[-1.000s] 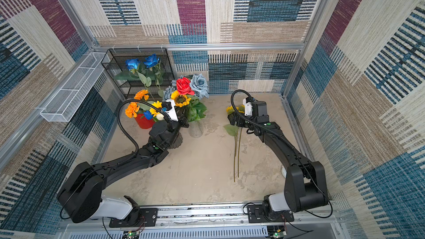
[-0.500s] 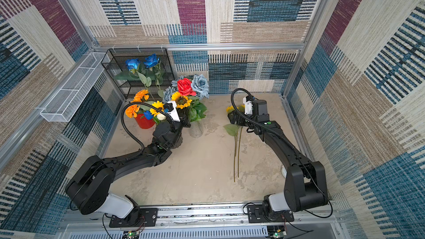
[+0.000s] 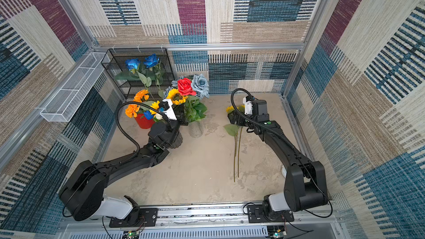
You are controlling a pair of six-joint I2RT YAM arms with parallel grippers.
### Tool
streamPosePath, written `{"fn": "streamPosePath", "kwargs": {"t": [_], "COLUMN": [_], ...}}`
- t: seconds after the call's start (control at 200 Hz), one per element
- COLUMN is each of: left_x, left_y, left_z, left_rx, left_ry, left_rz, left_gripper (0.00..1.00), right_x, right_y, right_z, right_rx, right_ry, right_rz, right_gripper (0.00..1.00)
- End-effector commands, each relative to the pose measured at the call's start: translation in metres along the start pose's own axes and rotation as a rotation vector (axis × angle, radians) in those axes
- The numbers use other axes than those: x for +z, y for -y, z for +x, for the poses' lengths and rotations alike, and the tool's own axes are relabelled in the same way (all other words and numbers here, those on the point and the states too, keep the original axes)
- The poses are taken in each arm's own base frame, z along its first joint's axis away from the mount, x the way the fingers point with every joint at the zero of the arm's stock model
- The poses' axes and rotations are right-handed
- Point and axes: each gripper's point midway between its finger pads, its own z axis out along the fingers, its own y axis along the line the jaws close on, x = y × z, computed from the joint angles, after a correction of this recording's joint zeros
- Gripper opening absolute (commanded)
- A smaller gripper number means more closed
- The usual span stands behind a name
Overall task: Pick out yellow flowers from the vase
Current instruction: Pick up the flower from the vase.
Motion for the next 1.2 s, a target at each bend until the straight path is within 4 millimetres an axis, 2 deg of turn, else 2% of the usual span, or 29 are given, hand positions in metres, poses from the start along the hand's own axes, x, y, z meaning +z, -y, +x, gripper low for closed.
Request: {"fn": "streamPosePath", "kwargs": {"t": [0.0, 0.426, 1.192], "left_x": [-0.004, -0.021, -0.041], "left_y": [0.003, 0.015, 0.050], "left_z": [-0.016, -0.060, -0.135], "left_rx": [-0.008, 0.010, 0.074], "left_ry": [0.024, 0.028, 0.026], "left_rz": [0.015, 0.065, 0.216], "left_gripper": [0.00, 0.00, 0.00], "right_x": [-0.003, -0.006, -0.009], "right_y": [-0.004, -0.009, -0.014], "right_z": [-0.003, -0.006, -0.007], "right_rx": [-0.007, -0.008, -0.012], "right_ry": [0.005, 0.015, 0.025], "right_rz": [-0.011, -0.022, -0.032], "right_gripper": [0.96, 0.96, 0.96]}}
